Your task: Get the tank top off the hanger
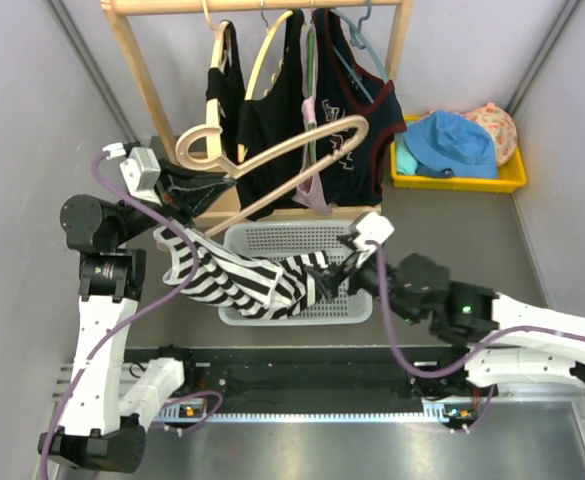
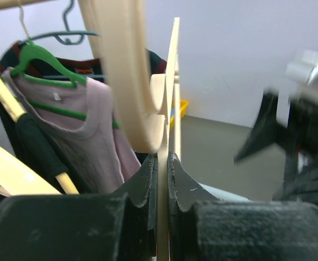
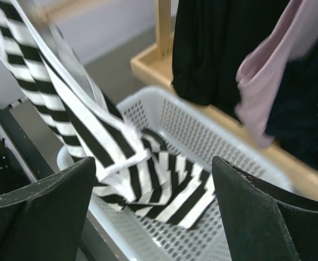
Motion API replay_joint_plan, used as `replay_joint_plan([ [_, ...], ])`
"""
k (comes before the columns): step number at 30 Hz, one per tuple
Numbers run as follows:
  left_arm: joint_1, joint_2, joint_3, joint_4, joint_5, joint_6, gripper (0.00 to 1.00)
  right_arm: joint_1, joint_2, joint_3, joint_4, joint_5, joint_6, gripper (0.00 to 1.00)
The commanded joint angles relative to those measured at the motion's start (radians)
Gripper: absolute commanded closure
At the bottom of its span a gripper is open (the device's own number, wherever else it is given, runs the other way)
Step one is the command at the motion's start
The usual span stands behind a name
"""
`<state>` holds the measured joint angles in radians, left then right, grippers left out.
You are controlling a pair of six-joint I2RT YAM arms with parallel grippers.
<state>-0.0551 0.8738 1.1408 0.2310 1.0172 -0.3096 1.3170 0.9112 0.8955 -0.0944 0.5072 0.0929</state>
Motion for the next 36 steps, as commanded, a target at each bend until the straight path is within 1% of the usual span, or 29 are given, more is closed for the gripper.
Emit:
replay_joint_plan([
  [1,-0.002,-0.015,-0.013,-0.059,0.122,0.055,0.99,-0.004,-0.055,0.23,-0.099,-0.059,-0.227,0.14],
  [2,-0.012,-0.016,-0.015,-0.1,0.148,0.07,0.99,-0.004,-0.049,0.273,-0.123,-0.082,-0.28,0.13],
  [3,-0.018,-0.019,-0.013,-0.131,0.156,0.111,0.99,-0.004,-0.04,0.374,-0.207,-0.141,-0.367,0.13],
  [5,-0.043,-0.021,-0.015,-0.165,0.169,0.139,0.98,-0.002,0.013,0.478,-0.286,-0.183,-0.459,0.11],
  [6,-0.048,-0.021,-0.021,-0.168,0.188,0.135,0.98,-0.004,0.029,0.569,-0.359,-0.234,-0.491,0.12],
  [9,-0.071,-0.007,-0.027,-0.167,0.205,0.122,0.98,-0.004,0.099,0.696,-0.413,-0.294,-0.584,0.12],
  [11,-0.081,0.001,-0.027,-0.168,0.222,0.122,0.98,-0.004,0.129,0.743,-0.452,-0.312,-0.631,0.11],
  [13,-0.091,0.001,-0.021,-0.176,0.236,0.125,0.97,-0.013,0.176,0.795,-0.491,-0.338,-0.647,0.1],
  [14,-0.098,-0.001,-0.016,-0.183,0.239,0.132,0.97,-0.04,0.196,0.816,-0.519,-0.364,-0.642,0.1],
  [15,-0.103,-0.001,-0.013,-0.19,0.247,0.139,0.97,-0.059,0.216,0.865,-0.548,-0.428,-0.634,0.1],
  [20,-0.107,-0.01,-0.003,-0.219,0.287,0.151,0.97,-0.124,0.342,1.012,-0.747,-0.626,-0.602,0.11],
  [22,-0.107,-0.013,-0.001,-0.226,0.291,0.161,0.97,-0.14,0.377,1.043,-0.784,-0.65,-0.601,0.12],
  [24,-0.106,-0.018,0.0,-0.226,0.3,0.167,0.97,-0.154,0.379,1.05,-0.794,-0.674,-0.607,0.13],
  [25,-0.107,-0.019,0.0,-0.252,0.305,0.168,0.97,-0.168,0.379,1.054,-0.797,-0.687,-0.605,0.13],
  [27,-0.107,-0.019,0.002,-0.252,0.317,0.164,0.97,-0.206,0.382,1.063,-0.797,-0.751,-0.584,0.16],
  [29,-0.109,-0.021,0.005,-0.252,0.333,0.162,0.97,-0.255,0.379,1.057,-0.797,-0.82,-0.565,0.21],
  [31,-0.109,-0.025,0.008,-0.254,0.336,0.162,0.97,-0.289,0.376,1.045,-0.798,-0.852,-0.555,0.26],
  [32,-0.109,-0.027,0.01,-0.254,0.337,0.162,0.97,-0.298,0.376,1.03,-0.797,-0.871,-0.544,0.34],
  [34,-0.109,-0.033,0.01,-0.254,0.343,0.161,0.98,-0.318,0.376,1.008,-0.785,-0.889,-0.535,0.45],
  [35,-0.109,-0.035,0.01,-0.254,0.346,0.158,0.98,-0.331,0.38,0.993,-0.783,-0.898,-0.527,0.54],
  [36,-0.107,-0.036,0.01,-0.252,0.35,0.156,0.98,-0.335,0.385,0.988,-0.785,-0.904,-0.525,0.57],
])
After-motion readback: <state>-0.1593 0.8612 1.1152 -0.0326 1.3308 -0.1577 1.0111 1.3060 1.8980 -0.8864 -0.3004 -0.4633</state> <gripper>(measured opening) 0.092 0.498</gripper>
